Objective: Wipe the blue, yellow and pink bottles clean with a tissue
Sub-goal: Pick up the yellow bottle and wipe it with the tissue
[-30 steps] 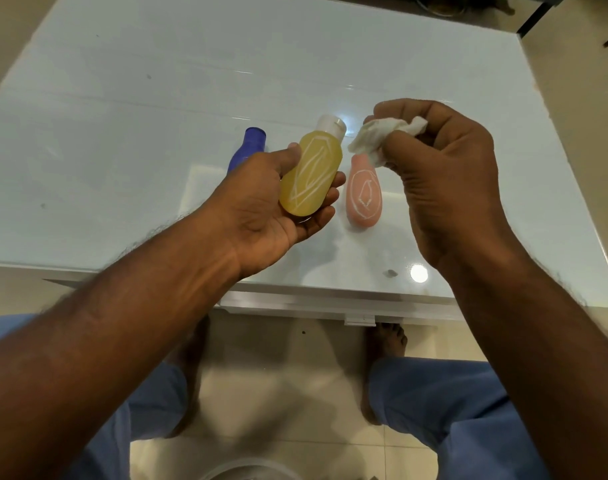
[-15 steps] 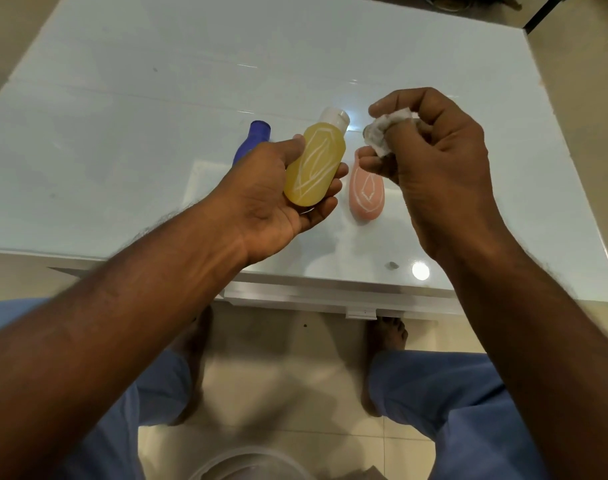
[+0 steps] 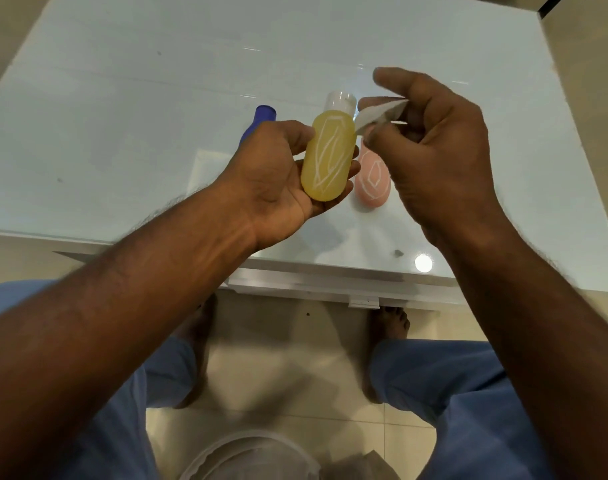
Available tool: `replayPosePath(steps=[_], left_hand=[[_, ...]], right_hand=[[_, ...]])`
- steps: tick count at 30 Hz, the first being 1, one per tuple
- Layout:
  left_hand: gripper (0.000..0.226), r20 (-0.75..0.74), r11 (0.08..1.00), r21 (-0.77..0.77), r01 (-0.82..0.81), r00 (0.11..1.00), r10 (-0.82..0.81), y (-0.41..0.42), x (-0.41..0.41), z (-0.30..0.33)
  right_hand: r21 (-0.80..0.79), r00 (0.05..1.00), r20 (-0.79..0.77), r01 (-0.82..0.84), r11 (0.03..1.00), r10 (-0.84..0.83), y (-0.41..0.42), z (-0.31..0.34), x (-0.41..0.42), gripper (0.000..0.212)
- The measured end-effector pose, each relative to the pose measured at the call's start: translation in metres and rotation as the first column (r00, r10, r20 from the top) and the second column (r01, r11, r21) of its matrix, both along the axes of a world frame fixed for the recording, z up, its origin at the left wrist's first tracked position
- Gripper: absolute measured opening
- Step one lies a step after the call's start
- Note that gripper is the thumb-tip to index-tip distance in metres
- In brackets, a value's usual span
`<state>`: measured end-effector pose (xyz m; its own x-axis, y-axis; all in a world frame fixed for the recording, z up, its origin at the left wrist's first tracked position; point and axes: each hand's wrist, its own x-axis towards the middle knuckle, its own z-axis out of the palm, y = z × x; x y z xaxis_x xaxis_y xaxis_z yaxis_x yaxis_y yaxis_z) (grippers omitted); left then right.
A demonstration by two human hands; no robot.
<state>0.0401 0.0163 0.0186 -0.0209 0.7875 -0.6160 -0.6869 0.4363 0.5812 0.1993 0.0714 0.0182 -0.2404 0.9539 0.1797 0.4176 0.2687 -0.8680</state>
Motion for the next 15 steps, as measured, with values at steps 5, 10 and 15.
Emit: replayPosePath(steps=[5, 10, 15], left_hand=[[0.048, 0.063, 0.999, 0.048, 0.008, 0.998, -0.011, 0.0013, -0.0017, -0.0069], [0.051, 0.108, 0.997, 0.076, 0.019, 0.994, -0.027, 0.0023, -0.0046, -0.0106], [0.047, 0.13, 0.995, 0.1, 0.024, 0.991, -0.037, 0.0014, -0.0051, -0.0079]], right_hand=[[0.026, 1.0, 0.014, -0.01, 1.0, 0.01, 0.0022, -0.0031, 0.0008, 0.036], [0.049, 0.999, 0.015, -0.04, 0.998, 0.039, 0.0022, -0.0029, 0.0016, 0.019], [0.122, 0.999, 0.023, -0.032, 0.992, 0.029, 0.0028, -0.0023, 0.002, 0.025]])
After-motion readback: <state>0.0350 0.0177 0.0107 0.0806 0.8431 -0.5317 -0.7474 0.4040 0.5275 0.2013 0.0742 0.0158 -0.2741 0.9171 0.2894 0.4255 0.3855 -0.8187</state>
